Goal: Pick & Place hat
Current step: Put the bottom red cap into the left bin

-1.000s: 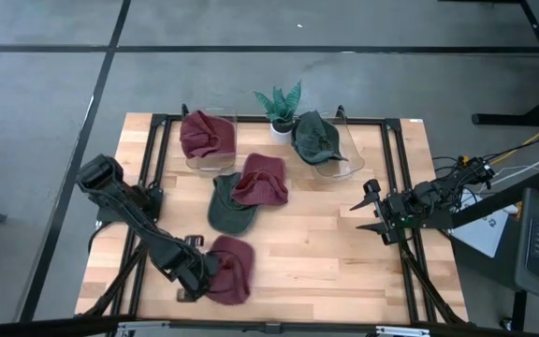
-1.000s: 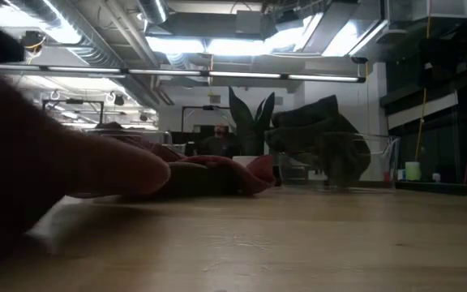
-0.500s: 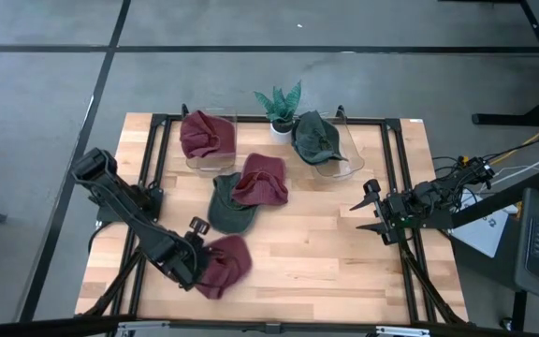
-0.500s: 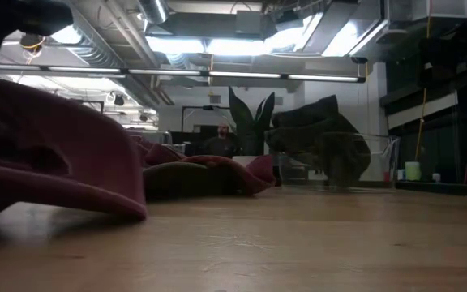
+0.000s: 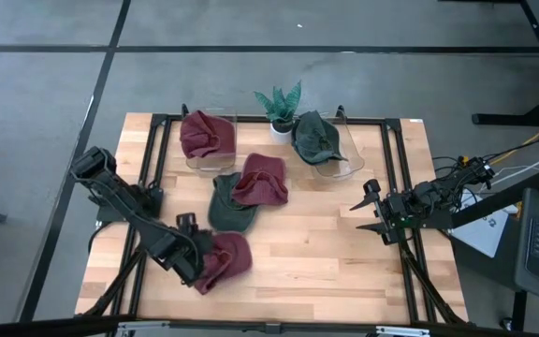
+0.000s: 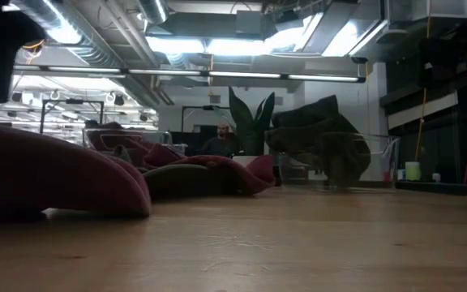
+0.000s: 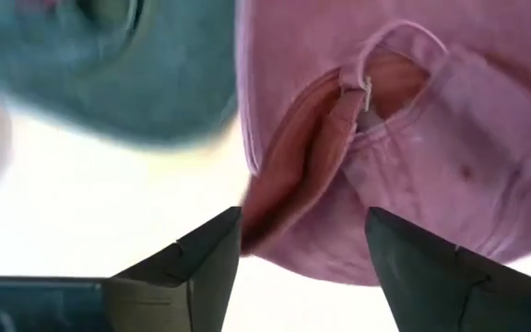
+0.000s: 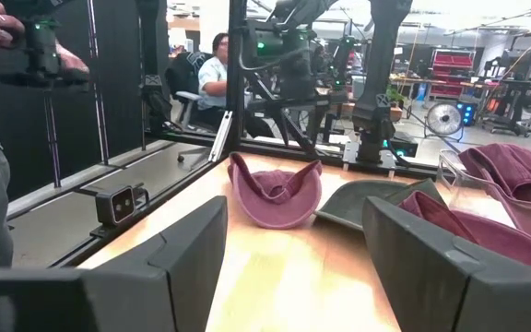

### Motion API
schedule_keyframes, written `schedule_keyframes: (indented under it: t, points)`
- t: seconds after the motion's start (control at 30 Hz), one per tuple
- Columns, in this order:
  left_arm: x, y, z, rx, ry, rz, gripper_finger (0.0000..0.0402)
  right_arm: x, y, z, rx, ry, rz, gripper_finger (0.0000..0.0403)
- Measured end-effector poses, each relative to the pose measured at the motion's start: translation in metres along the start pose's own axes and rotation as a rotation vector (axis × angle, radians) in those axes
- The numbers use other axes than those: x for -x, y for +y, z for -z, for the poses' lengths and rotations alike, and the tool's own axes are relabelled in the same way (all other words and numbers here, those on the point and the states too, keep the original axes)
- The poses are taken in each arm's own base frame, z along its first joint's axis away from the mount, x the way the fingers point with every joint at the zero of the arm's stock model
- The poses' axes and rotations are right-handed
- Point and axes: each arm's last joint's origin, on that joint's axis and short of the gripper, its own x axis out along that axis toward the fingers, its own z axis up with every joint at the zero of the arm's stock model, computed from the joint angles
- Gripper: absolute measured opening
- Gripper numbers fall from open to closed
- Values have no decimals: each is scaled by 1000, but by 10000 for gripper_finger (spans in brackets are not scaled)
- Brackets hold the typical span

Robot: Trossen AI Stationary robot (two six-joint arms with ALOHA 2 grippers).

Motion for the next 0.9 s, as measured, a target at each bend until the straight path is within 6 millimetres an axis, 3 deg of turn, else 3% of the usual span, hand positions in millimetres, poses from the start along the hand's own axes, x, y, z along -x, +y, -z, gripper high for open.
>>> schedule_keyframes:
  t: [0.13,0.27,0.47,0.9]
  points:
    - [-1,-3,-3,309,71,89,236,0,0,0,0,0,0,252]
    - [0,-12,-7,460,124,215,227,0,0,0,0,0,0,252]
    - [-2,-23,-4,425,156,265,206,0,0,0,0,0,0,252]
    - [-30,-35,8,315,272,110,207,0,0,0,0,0,0,252]
